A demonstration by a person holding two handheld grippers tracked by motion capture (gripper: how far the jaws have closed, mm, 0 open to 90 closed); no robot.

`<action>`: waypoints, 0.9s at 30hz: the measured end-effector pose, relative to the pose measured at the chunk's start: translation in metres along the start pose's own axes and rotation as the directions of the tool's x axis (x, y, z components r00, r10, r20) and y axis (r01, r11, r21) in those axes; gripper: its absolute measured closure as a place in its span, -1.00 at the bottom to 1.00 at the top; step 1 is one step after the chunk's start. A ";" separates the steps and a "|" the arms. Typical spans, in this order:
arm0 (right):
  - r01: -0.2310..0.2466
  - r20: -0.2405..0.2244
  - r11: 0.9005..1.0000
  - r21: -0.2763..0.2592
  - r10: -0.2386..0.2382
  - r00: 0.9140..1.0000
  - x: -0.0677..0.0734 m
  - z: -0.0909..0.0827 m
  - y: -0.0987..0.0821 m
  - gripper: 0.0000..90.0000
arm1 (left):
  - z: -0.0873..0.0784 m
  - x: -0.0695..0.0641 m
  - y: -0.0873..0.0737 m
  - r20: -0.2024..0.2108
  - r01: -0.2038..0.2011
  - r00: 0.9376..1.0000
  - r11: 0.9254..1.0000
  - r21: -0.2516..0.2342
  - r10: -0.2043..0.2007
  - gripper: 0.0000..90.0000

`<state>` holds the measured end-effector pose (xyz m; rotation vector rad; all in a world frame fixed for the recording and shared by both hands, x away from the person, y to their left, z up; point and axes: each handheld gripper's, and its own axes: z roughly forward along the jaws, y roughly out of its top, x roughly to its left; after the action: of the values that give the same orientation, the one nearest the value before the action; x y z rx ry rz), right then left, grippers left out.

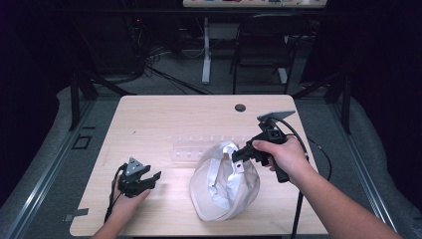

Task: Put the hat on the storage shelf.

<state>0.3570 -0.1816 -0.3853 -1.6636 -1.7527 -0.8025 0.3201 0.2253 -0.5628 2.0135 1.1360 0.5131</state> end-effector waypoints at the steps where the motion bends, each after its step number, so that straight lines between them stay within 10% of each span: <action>1: 0.000 0.000 1.000 0.000 0.000 1.000 0.000 0.000 0.000 0.82 | 0.000 0.000 0.000 0.000 0.000 1.000 1.000 0.000 0.000 0.09; 27: 0.016 -0.088 0.996 -0.089 -0.024 0.996 0.013 -0.032 0.009 0.82 | 0.000 -0.005 0.001 0.012 -0.016 1.000 1.000 -0.007 0.016 0.09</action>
<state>0.3662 -0.1967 -0.3544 -1.6431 -1.6978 -0.9615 0.3178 0.2203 -0.5616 2.0181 1.1107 0.5120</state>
